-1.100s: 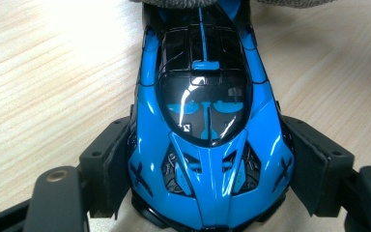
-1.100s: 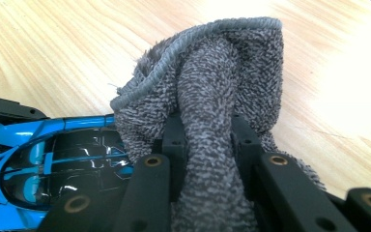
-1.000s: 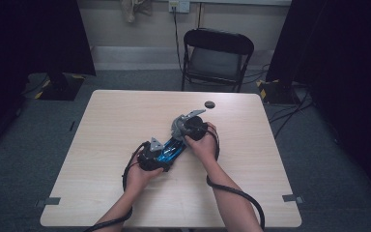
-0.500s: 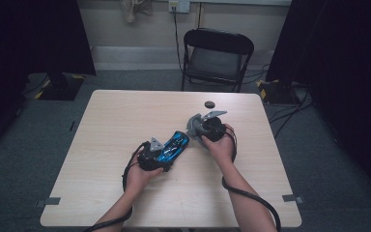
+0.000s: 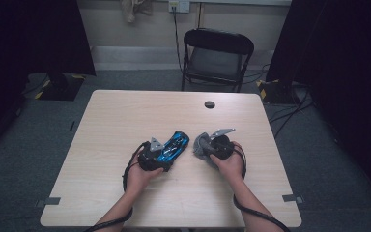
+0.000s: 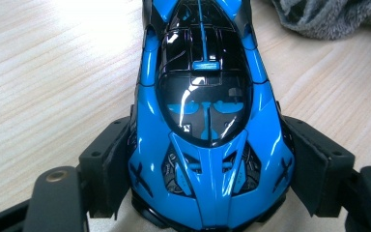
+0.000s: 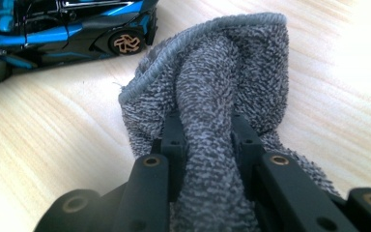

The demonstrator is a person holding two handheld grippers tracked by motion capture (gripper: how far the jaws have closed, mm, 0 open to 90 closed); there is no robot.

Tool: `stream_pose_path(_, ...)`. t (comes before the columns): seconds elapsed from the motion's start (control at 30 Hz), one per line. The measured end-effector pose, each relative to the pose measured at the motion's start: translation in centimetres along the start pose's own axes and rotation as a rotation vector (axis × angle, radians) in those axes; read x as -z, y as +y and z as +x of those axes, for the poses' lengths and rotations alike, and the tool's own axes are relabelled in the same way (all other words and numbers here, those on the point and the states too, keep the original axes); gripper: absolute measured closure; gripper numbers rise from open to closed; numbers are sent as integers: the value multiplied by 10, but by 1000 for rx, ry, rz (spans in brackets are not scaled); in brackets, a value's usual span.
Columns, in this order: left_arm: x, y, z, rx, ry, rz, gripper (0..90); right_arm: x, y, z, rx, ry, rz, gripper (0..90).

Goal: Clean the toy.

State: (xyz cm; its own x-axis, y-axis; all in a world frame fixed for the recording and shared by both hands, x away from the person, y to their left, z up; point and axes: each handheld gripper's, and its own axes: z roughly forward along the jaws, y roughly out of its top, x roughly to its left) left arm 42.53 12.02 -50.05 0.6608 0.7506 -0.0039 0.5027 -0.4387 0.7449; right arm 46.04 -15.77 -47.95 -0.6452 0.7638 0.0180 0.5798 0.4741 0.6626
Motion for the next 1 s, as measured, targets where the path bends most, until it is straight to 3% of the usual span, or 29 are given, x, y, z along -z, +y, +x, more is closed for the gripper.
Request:
stream_pose_path(0.07,0,0,0,5,0,2,250,0,-2,-2,-23,13,-11,736)
stream_pose_path(0.3,5,2,1,-27,27,-8,172,-2,-6,-6,-28,37,-30,741)
stream_pose_path(0.4,12,8,4,-2,-13,-31,175,-2,-6,-5,-18,33,-28,742)
stream_pose_path(0.57,22,23,12,39,-30,-79,177,-2,-5,-6,-20,41,-24,741)
stream_pose_path(0.8,7,29,14,37,-43,-53,303,-3,-4,-6,-11,37,-15,741)
stream_pose_path(0.97,-3,29,15,49,-29,-39,292,-3,-4,-5,-10,35,-19,741)
stream_pose_path(1.0,-4,28,15,55,-43,-32,288,-3,-4,-5,-10,35,-19,741)
